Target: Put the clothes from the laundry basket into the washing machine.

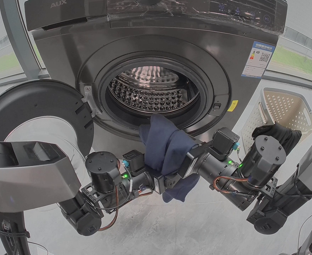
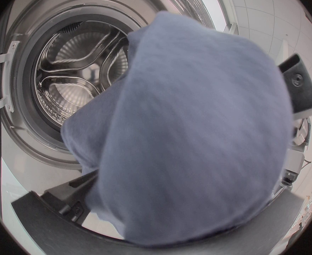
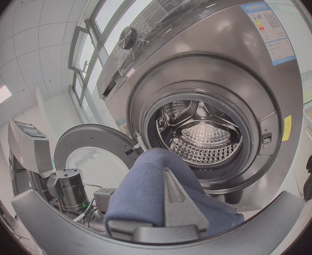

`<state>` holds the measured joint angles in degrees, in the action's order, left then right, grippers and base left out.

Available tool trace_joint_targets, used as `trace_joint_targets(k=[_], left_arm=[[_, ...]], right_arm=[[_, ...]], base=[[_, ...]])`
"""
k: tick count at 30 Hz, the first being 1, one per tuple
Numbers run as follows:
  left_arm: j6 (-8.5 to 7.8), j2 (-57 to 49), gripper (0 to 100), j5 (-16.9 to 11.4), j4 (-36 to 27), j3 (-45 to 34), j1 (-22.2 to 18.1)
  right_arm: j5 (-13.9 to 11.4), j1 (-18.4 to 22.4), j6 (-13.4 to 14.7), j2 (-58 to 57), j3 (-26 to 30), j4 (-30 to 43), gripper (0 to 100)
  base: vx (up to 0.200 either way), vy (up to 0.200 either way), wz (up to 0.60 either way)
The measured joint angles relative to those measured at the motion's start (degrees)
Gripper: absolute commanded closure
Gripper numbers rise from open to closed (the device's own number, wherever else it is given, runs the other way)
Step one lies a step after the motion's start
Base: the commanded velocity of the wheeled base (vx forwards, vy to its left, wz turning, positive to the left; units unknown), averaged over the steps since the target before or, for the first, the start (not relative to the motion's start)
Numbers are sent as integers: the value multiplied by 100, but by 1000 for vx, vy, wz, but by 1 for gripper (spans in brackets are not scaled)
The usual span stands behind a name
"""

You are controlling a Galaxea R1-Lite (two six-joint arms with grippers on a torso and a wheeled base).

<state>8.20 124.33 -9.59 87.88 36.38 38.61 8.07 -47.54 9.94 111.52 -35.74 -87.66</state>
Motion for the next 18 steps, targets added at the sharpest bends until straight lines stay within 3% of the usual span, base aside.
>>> trace_joint_targets(k=[10,11,18], left_arm=[[-85,467,0,18,4,466,-94],[-96,522,100,23,2,532,-127],[-129,740,100,262,0,880,-294]], right_arm=[[5,-129,123,-135,83,5,100],[2,-138,130,-168,96,5,100],[5,-146,148,-295,240,-4,100]], base=[[0,0,0],[0,0,0],[0,0,0]])
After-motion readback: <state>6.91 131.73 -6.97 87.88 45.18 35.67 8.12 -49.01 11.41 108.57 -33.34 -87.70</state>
